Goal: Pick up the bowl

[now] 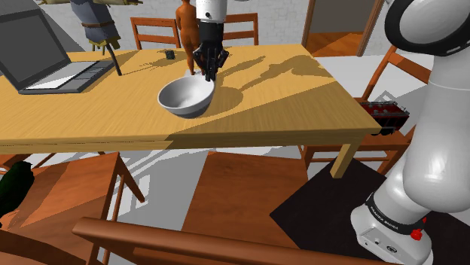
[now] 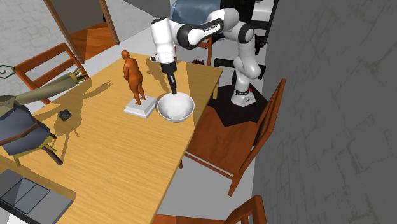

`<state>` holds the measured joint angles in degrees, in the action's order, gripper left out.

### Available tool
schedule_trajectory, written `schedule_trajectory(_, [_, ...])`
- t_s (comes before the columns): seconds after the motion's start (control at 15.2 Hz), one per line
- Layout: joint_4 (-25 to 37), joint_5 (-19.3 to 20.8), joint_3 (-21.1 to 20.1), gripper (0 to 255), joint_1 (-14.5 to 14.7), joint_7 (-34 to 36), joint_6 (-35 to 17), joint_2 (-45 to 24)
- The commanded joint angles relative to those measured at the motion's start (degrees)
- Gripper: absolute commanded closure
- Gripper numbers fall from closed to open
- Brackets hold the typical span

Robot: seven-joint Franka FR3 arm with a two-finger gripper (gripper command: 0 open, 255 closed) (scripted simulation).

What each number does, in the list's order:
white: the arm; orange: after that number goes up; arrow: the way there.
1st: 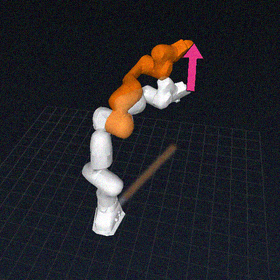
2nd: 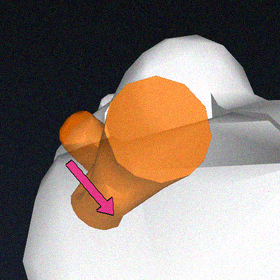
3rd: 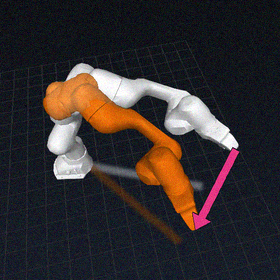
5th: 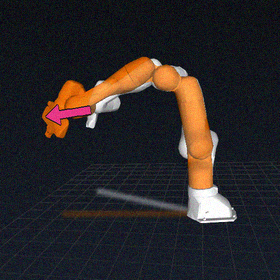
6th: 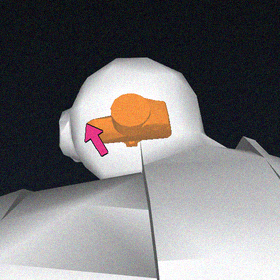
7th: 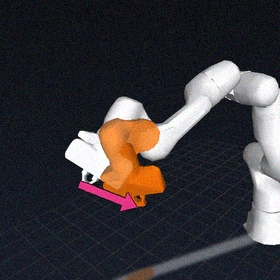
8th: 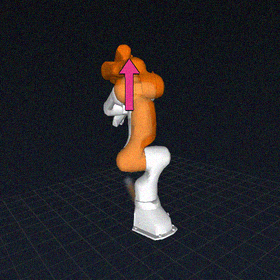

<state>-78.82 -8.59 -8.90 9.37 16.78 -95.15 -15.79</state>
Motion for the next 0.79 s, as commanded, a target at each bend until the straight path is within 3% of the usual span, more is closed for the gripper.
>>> schedule_trajectory(0.0, [1.9,0.1,0.0,255,0.0,0.3,1.7,-0.1])
schedule_trajectory(0.73, [13.2,0.5,-0.1,255,0.4,1.8,10.1,-3.0])
